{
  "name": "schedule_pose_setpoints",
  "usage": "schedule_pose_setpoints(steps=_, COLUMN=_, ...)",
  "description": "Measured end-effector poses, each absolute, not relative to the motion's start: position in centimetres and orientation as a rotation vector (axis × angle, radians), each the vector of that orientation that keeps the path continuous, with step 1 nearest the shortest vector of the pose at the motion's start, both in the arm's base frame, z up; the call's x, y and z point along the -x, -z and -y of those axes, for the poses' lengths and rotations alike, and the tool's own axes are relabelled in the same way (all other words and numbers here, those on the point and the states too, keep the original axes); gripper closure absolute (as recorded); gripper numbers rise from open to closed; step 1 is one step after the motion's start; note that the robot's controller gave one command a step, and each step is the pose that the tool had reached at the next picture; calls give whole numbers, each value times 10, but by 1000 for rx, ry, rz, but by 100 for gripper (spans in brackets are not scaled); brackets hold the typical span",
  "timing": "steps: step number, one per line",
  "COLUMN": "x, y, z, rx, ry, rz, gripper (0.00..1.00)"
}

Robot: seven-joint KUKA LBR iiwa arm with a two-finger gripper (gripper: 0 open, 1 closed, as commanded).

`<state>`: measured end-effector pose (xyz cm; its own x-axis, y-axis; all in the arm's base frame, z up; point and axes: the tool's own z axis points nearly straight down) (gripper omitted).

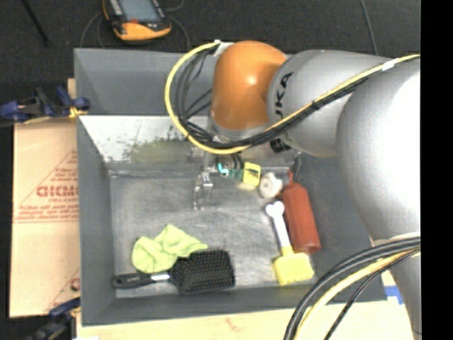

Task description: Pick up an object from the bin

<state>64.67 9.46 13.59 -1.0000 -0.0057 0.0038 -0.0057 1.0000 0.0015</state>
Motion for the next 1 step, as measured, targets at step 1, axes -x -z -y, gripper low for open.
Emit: schedule_pose_setpoints(steps=1, x=-649, y=-141, z=-95, rx=-7, ry=4, rz=3146, gripper=0)
